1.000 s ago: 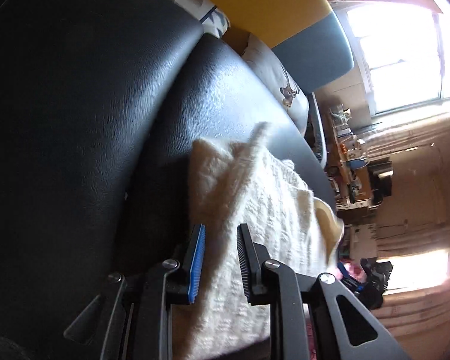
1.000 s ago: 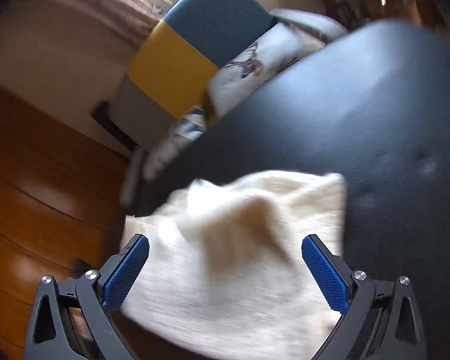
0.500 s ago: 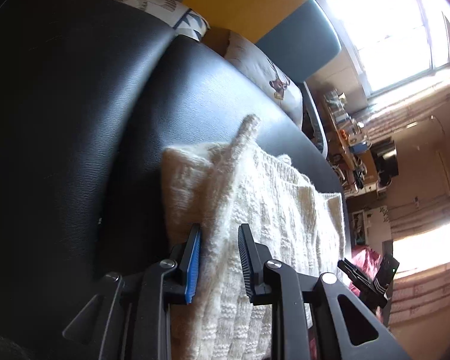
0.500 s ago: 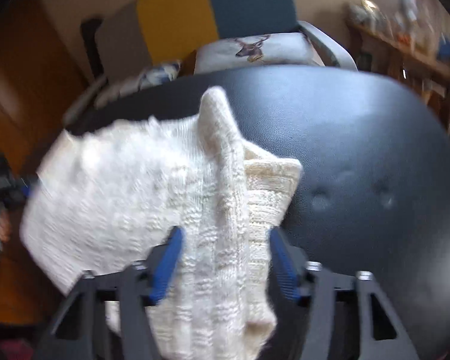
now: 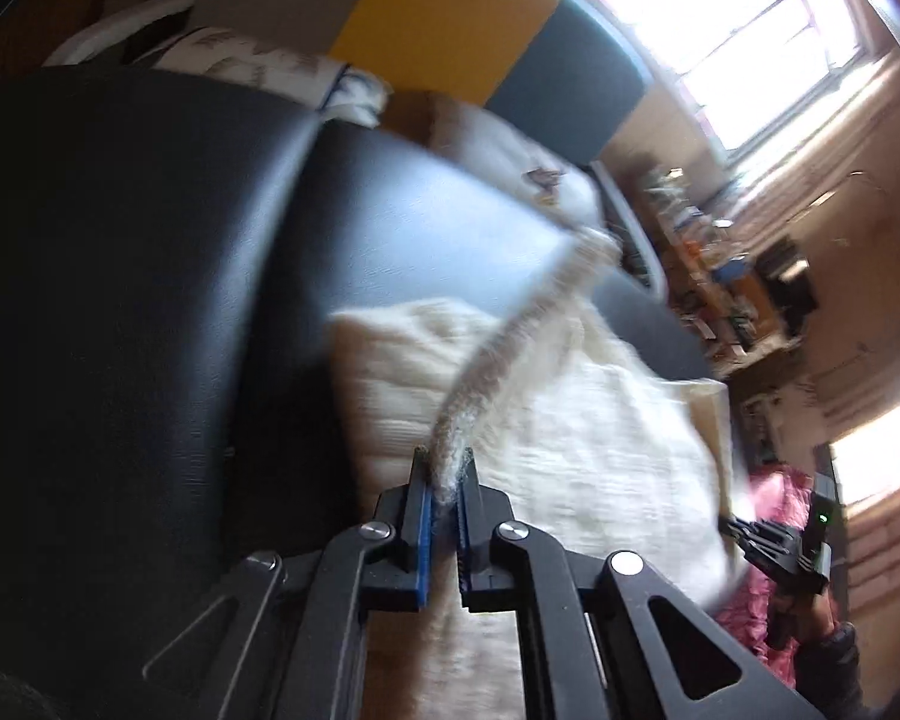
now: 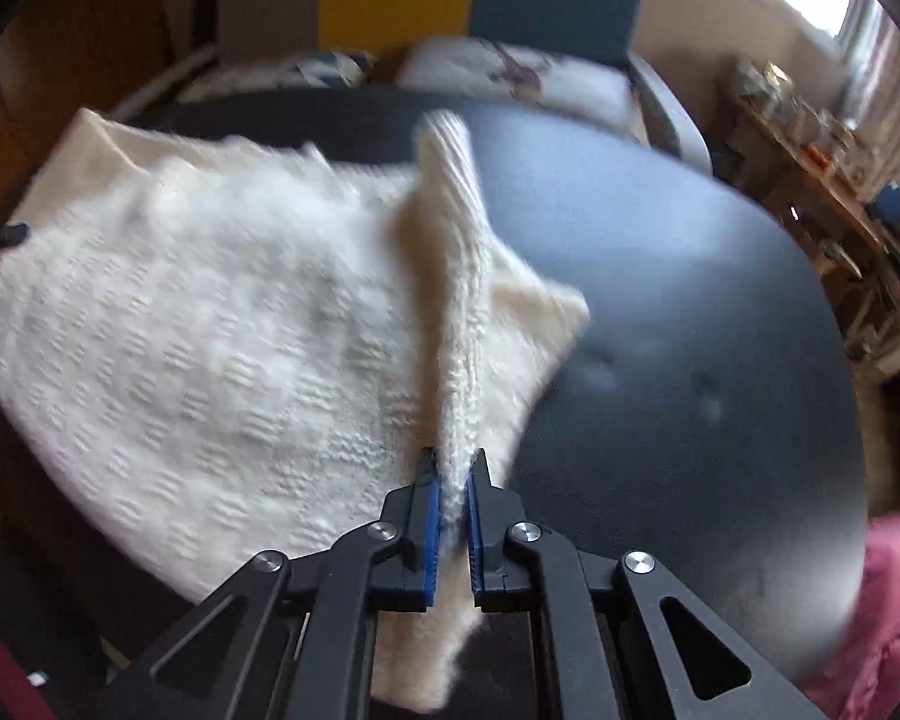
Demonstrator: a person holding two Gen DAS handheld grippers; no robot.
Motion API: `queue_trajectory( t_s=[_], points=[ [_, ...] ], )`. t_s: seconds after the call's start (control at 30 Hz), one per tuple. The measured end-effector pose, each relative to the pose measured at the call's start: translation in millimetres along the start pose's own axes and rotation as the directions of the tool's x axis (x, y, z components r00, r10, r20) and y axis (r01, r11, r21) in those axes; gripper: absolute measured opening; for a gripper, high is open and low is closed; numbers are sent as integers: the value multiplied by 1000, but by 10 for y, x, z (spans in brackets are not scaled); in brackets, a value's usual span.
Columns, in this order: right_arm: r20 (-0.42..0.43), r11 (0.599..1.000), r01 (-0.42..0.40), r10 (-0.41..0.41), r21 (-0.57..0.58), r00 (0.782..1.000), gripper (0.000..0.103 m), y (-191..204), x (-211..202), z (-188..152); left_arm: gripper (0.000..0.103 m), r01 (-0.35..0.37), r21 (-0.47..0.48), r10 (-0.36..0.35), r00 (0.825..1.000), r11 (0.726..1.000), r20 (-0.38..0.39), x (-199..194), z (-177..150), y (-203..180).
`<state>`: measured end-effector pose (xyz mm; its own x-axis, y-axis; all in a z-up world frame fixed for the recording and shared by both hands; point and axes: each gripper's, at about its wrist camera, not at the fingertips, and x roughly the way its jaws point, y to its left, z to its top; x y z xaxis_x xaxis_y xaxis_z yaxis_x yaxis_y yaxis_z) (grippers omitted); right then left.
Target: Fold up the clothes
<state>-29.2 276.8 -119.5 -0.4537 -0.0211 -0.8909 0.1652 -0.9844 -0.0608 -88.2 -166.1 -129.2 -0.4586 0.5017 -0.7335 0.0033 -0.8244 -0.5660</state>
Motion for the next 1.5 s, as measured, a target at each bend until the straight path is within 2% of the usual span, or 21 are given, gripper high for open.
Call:
queue_trajectory(
  t_s=[0.07, 0.17, 0.23, 0.27, 0.3, 0.37, 0.43, 0.5, 0.6, 0.77, 0.87, 0.9, 0.93, 0.97, 1.0, 1.03, 1.07, 1.17, 1.27, 1.4, 1.5],
  points=[
    [-9, 1000, 9, -8, 25, 1000, 8, -44, 51, -61, 12, -33, -61, 34, 999, 998, 2, 42, 34, 109],
    [-18, 999, 21, -20, 47, 1000, 10, -94, 103, -134, 12, -74, -112, 83, 994, 991, 76, -125, 101, 150],
    [-3, 998, 28, -28, 48, 1000, 17, -119, 28, -110, 12, -36, -55, 44, 989, 998, 142, -328, 149, -3],
    [22, 998, 33, -35, 62, 999, 27, -141, -44, -80, 17, -18, 2, 17, 990, 1000, 143, -362, 167, -130],
    [46, 996, 38, -42, 77, 998, 34, -164, -116, -51, 18, -19, 69, 11, 992, 997, 125, -344, 181, -291],
    [122, 997, 0, -9, 72, 992, 61, -116, -245, 94, 19, -23, 198, 6, 996, 980, 86, -281, 204, -612],
    [203, 997, -46, 34, 56, 979, 74, -49, -371, 255, 19, -38, 283, 28, 999, 958, 38, -68, 215, -820],
    [257, 995, -97, 88, 21, 962, 76, 27, -435, 430, 19, -49, 351, 55, 998, 935, -8, 162, 230, -980],
    [220, 984, -153, 170, -91, 961, 84, 303, -216, 694, 19, -59, 441, 103, 992, 896, -76, 506, 261, -1194],
    [120, 971, -157, 181, -182, 976, 86, 637, 242, 924, 21, -99, 442, 178, 974, 891, -139, 817, 328, -1100],
    [63, 975, -149, 161, -164, 985, 84, 699, 552, 938, 20, -81, 433, 162, 975, 898, -154, 871, 293, -1022],
    [42, 976, -142, 151, -166, 988, 77, 709, 622, 924, 18, -79, 440, 154, 978, 894, -138, 870, 260, -1009],
    [45, 976, -147, 156, -159, 987, 48, 716, 633, 894, 7, -82, 446, 152, 981, 891, -123, 865, 232, -1001],
    [59, 977, -159, 169, -145, 984, 35, 721, 620, 854, 5, -92, 448, 156, 982, 889, -106, 845, 207, -1006],
    [73, 976, -172, 182, -131, 981, 32, 726, 608, 814, 3, -103, 449, 155, 985, 887, -82, 810, 174, -1014],
    [87, 977, -168, 180, -131, 980, 20, 747, 577, 791, 2, -112, 449, 153, 987, 886, -56, 772, 141, -1026],
    [101, 978, -155, 170, -137, 980, 15, 777, 538, 777, 1, -118, 446, 146, 989, 887, -28, 720, 113, -1049],
    [172, 984, -117, 140, -138, 975, 11, 803, 332, 815, 1, -100, 417, 68, 994, 904, 91, 441, 154, -1114],
    [247, 990, -65, 95, -124, 964, 7, 795, 193, 895, 0, -124, 406, 59, 984, 906, 169, 418, 282, -1160],
    [213, 995, -28, 48, -96, 976, 8, 811, 464, 898, 0, -190, 398, 135, 978, 898, 162, 765, 398, -1085],
    [175, 998, -11, 22, -66, 984, 9, 828, 735, 821, 0, -192, 351, 168, 981, 917, 96, 1055, 348, -903]
  ],
)
